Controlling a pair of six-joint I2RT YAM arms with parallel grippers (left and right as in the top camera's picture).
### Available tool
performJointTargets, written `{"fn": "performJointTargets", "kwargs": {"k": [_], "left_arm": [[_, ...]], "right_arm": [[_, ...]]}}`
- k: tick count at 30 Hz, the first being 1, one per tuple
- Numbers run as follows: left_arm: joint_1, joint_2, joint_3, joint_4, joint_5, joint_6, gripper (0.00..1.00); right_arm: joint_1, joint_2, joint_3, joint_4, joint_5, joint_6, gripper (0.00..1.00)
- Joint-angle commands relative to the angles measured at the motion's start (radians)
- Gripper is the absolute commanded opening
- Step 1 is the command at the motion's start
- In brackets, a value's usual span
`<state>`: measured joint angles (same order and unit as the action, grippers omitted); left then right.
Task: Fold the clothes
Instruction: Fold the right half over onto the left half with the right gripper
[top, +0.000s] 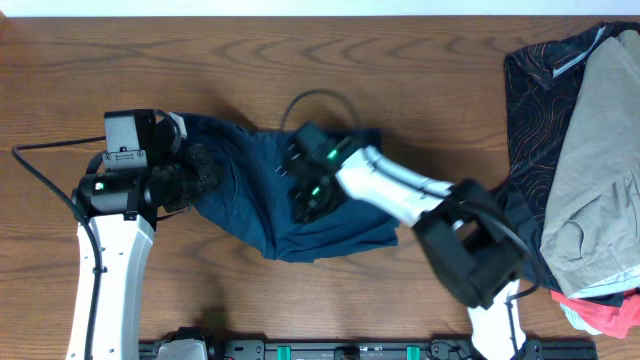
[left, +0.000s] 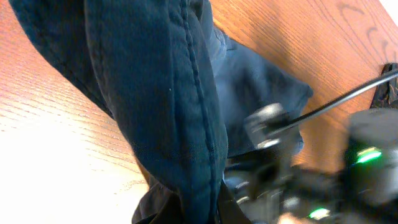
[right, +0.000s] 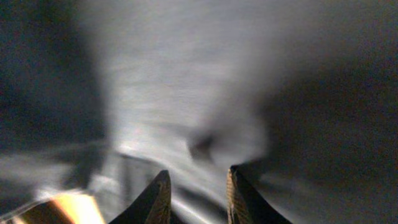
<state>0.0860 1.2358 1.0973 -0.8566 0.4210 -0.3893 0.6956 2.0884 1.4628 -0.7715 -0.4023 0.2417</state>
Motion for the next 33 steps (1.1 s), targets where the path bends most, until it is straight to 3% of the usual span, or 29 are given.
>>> {"fn": "performJointTargets", "kwargs": {"k": [1, 7, 13, 21, 33], "left_arm": [[0.003, -0.015, 0.038, 0.004, -0.008, -0.003, 0.06], [-0.006, -0.015, 0.038, 0.004, -0.007, -0.005, 0.06], [-0.078, -0.012, 0.038, 0.012, -0.007, -0.01, 0.06], [-0.247, 0.026, 0.037, 0.06, -0.007, -0.129, 0.06], [-0.532, 0.208, 0.037, 0.301, -0.012, -0.286, 0.06]], "right_arm": [[-0.086, -0.077, 0.03, -0.061, 0.171, -0.022, 0.29], [-0.21, -0.078, -0.005, -0.194, 0.327, -0.023, 0.27], [-0.234, -0.077, -0.128, -0.129, 0.325, -0.026, 0.25], [-0.203, -0.077, -0.247, -0.069, 0.32, -0.002, 0.23], [-0.171, -0.077, -0.249, -0.104, 0.309, 0.035, 0.24]]}}
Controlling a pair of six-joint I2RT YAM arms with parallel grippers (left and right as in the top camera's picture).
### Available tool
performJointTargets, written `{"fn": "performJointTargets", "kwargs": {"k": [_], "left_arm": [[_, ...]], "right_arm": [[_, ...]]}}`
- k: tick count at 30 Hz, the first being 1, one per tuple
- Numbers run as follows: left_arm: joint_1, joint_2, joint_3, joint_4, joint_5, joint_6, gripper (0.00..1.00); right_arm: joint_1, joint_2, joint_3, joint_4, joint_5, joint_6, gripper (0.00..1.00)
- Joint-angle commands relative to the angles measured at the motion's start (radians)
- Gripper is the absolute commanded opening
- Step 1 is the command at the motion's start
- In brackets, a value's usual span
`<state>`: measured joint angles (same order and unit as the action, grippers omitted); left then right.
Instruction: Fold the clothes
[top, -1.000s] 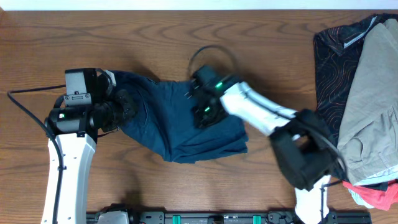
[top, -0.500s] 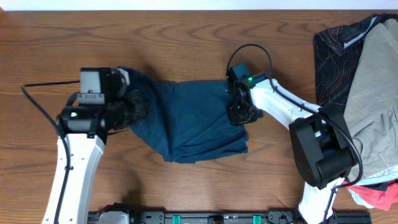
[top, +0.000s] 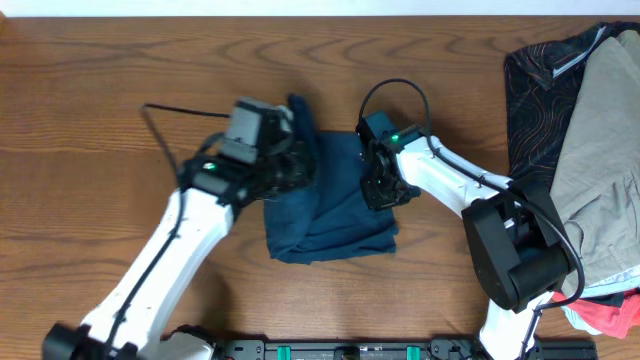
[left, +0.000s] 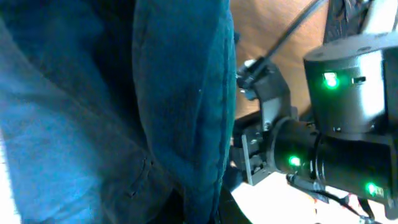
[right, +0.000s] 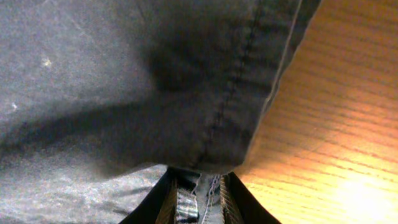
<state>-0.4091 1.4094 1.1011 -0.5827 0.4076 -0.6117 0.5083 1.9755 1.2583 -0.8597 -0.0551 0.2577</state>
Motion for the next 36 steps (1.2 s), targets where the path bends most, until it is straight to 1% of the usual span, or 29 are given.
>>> {"fn": "performJointTargets", "kwargs": {"k": [1, 3, 4, 6, 7, 8, 10, 11, 16, 17, 18, 22, 25, 27, 30, 33, 36], "left_arm": [[-0.05, 0.048, 0.033, 0.037, 0.002, -0.077, 0.06], [-0.076, 0.073, 0.033, 0.053, 0.002, -0.095, 0.06], [-0.089, 0.084, 0.033, 0.061, 0.003, -0.098, 0.08], [-0.108, 0.092, 0.034, 0.066, 0.003, -0.097, 0.36], [-0.113, 0.092, 0.034, 0.066, 0.002, -0.096, 0.46], [-0.113, 0.09, 0.034, 0.065, 0.003, -0.083, 0.56], [-0.103, 0.079, 0.034, 0.061, 0.003, -0.035, 0.65], [-0.091, 0.069, 0.034, 0.055, 0.003, -0.011, 0.68], [0.012, 0.024, 0.034, 0.01, -0.026, 0.093, 0.7], [0.043, 0.024, 0.034, -0.003, -0.045, 0.096, 0.74], [0.068, 0.027, 0.033, -0.012, -0.06, 0.096, 0.78], [0.161, 0.061, 0.027, -0.026, -0.069, 0.109, 0.82], [0.196, 0.117, 0.026, -0.025, -0.069, 0.134, 0.86], [0.21, 0.166, 0.026, -0.018, -0.069, 0.133, 0.88], [0.219, 0.245, 0.026, 0.006, -0.029, 0.134, 0.9], [0.218, 0.319, 0.026, 0.047, 0.034, 0.134, 0.93], [0.218, 0.387, 0.026, 0.084, 0.09, 0.134, 0.94]], "right_arm": [[0.016, 0.036, -0.044, -0.016, -0.039, 0.019, 0.28], [0.01, 0.034, -0.043, -0.016, -0.035, 0.04, 0.35], [0.001, 0.032, -0.043, -0.016, -0.023, 0.059, 0.39], [-0.029, 0.026, -0.041, -0.023, 0.006, 0.085, 0.49], [-0.046, 0.023, -0.039, -0.024, 0.017, 0.087, 0.55], [-0.067, 0.016, -0.035, -0.032, 0.032, 0.087, 0.65], [-0.111, 0.003, -0.019, -0.056, 0.069, 0.086, 0.67], [-0.136, -0.008, -0.008, -0.074, 0.088, 0.086, 0.68], [-0.248, -0.082, 0.053, -0.145, 0.156, 0.085, 0.68], [-0.267, -0.103, 0.063, -0.148, 0.15, 0.085, 0.68], [-0.281, -0.122, 0.07, -0.15, 0.135, 0.078, 0.68], [-0.313, -0.223, 0.074, -0.129, -0.06, -0.041, 0.64], [-0.303, -0.278, 0.074, -0.089, -0.335, -0.201, 0.61], [-0.278, -0.297, 0.074, -0.053, -0.471, -0.253, 0.57], [-0.232, -0.296, 0.074, -0.03, -0.495, -0.252, 0.48], [-0.177, -0.273, 0.072, -0.035, -0.491, -0.253, 0.45], [-0.127, -0.237, 0.068, -0.072, -0.463, -0.252, 0.45]]}}
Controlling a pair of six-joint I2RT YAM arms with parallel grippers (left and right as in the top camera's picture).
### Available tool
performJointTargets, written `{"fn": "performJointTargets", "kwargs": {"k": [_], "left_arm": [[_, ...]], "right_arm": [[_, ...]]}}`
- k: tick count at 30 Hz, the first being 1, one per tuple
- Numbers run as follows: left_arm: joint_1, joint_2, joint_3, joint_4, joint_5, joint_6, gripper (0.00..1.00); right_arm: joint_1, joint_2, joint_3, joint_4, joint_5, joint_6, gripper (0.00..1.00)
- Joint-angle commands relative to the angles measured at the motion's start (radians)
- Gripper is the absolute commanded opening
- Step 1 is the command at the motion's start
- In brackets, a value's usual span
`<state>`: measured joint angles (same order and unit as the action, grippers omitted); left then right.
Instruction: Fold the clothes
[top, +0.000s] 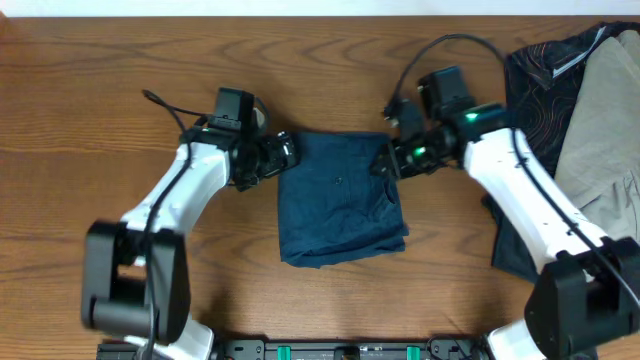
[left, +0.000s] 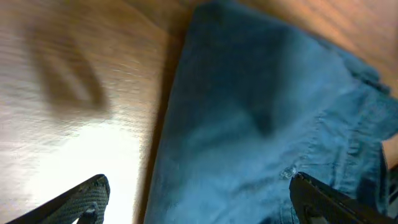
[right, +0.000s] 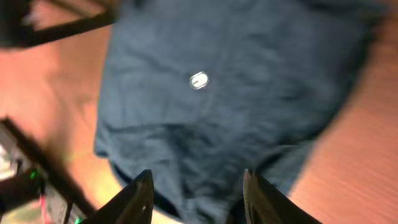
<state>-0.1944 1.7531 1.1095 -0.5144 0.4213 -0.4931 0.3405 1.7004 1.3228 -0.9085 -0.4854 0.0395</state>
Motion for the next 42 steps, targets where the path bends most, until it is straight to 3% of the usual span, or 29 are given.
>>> {"fn": "performJointTargets", "kwargs": {"k": [1, 7, 14, 18, 21, 23, 24, 32, 38, 42], "left_arm": [[0.003, 0.064, 0.018, 0.025, 0.093, 0.015, 0.94], [0.001, 0.138, 0.018, 0.03, 0.104, 0.014, 0.94], [-0.021, 0.147, 0.018, 0.038, 0.121, 0.037, 0.94], [-0.045, 0.147, 0.018, 0.051, 0.121, 0.06, 0.76], [-0.06, 0.147, 0.018, 0.07, 0.121, 0.064, 0.4], [-0.06, 0.147, 0.018, 0.076, 0.119, 0.087, 0.09], [-0.055, 0.147, 0.018, 0.076, 0.112, 0.094, 0.06], [0.15, 0.108, 0.019, 0.068, 0.087, 0.092, 0.06], [0.483, -0.019, 0.019, 0.076, 0.087, 0.087, 0.06], [0.716, -0.092, 0.019, 0.091, 0.087, 0.011, 0.06]], "right_arm": [[0.058, 0.055, 0.004, -0.047, -0.013, -0.033, 0.45], [0.126, 0.176, 0.003, -0.176, 0.096, -0.028, 0.46], [0.131, 0.311, 0.002, -0.244, 0.328, 0.134, 0.45], [0.131, 0.323, 0.002, -0.229, 0.324, 0.133, 0.54], [0.132, 0.322, 0.003, -0.226, 0.324, 0.133, 0.58], [0.13, 0.318, 0.003, -0.226, 0.325, 0.134, 0.59], [0.126, 0.312, 0.005, -0.228, 0.329, 0.141, 0.59], [0.023, 0.131, 0.026, -0.235, 0.355, 0.158, 0.63], [-0.073, -0.031, 0.026, -0.237, 0.355, 0.112, 0.68], [-0.111, -0.087, 0.026, -0.245, 0.355, 0.092, 0.7]]}}
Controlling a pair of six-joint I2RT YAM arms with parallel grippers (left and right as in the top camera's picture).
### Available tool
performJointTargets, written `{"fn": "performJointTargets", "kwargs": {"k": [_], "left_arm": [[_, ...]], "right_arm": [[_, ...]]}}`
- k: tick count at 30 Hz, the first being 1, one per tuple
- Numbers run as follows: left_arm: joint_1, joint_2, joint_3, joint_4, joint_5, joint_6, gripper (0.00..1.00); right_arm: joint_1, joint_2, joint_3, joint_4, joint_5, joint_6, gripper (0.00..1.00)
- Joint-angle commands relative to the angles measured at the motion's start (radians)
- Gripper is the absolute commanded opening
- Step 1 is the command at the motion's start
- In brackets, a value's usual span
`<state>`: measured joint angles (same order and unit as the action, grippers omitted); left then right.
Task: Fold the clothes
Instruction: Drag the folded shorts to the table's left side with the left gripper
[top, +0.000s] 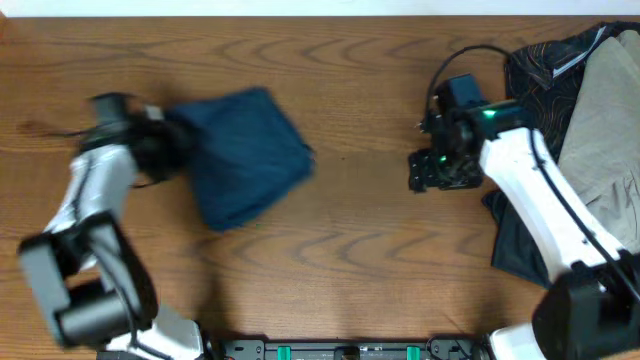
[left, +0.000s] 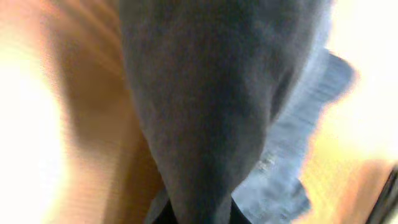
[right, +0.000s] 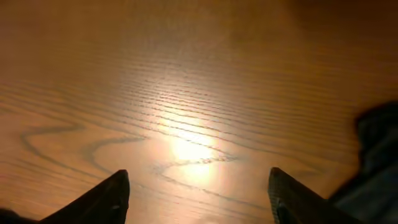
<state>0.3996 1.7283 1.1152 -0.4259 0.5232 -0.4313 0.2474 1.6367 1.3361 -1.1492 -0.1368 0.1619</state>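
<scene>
The folded dark blue garment (top: 245, 155) lies on the table's left side, blurred. My left gripper (top: 165, 152) is at its left edge, shut on the cloth. In the left wrist view the blue fabric (left: 205, 93) fills the frame and runs down into my left gripper (left: 193, 214). My right gripper (top: 432, 170) is right of the middle, apart from the garment. It is open over bare wood in the right wrist view, with nothing in my right gripper (right: 199, 193).
A pile of clothes (top: 585, 150) covers the right end of the table: black patterned cloth, a beige piece and something red at the bottom corner. Its dark edge (right: 376, 143) shows at the right of the right wrist view. Wooden table (top: 360, 250).
The left gripper was open beside the garment's left edge; now it is shut on it, and the garment lies further left. The right gripper, still open, has moved right, off the garment.
First the garment lay spread, the left gripper holding its left part and the right gripper on its middle. Then the left part was over to the right, folded. Both grippers then stood open beside a neat rectangle. Now the left gripper holds it at the table's left.
</scene>
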Motion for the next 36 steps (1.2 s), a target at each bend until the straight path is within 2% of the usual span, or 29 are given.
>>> {"fn": "performJointTargets", "kwargs": {"k": [1, 2, 3, 4, 9, 14, 16, 21, 24, 32, 36], "left_arm": [[0.182, -0.079, 0.013, 0.002, -0.014, -0.082, 0.09], [0.227, -0.085, 0.013, -0.001, -0.01, -0.109, 0.28], [0.272, -0.087, 0.013, -0.005, -0.003, -0.138, 0.56], [0.303, -0.086, 0.013, -0.008, 0.008, -0.16, 0.98], [0.369, -0.085, 0.013, -0.049, 0.08, -0.172, 0.98], [0.292, -0.098, 0.013, -0.056, 0.12, -0.102, 0.98], [0.235, -0.116, 0.013, -0.061, 0.108, -0.053, 0.98], [0.082, -0.177, 0.013, -0.174, -0.193, -0.014, 0.98], [0.024, -0.205, 0.013, -0.216, -0.305, -0.014, 0.98], [-0.004, -0.232, 0.013, -0.312, -0.387, -0.014, 0.98], [-0.01, -0.232, 0.013, -0.331, -0.373, -0.002, 0.98]], "right_arm": [[-0.023, -0.031, 0.012, -0.005, 0.006, -0.033, 0.71], [-0.026, -0.034, 0.012, -0.005, 0.006, -0.033, 0.71], [-0.026, -0.034, 0.012, -0.005, 0.006, -0.033, 0.71], [-0.026, -0.034, 0.012, -0.005, 0.006, -0.033, 0.71], [-0.026, -0.034, 0.012, -0.003, 0.006, -0.032, 0.71], [-0.033, -0.034, 0.012, 0.008, -0.002, 0.011, 0.73], [-0.046, -0.034, 0.012, 0.021, -0.034, 0.024, 0.77], [-0.087, -0.034, 0.012, 0.037, -0.107, 0.023, 0.77], [-0.101, -0.034, 0.012, 0.028, -0.107, 0.001, 0.77], [-0.112, -0.034, 0.012, 0.021, -0.107, -0.002, 0.76], [-0.112, -0.034, 0.012, 0.015, -0.107, -0.002, 0.73]]}}
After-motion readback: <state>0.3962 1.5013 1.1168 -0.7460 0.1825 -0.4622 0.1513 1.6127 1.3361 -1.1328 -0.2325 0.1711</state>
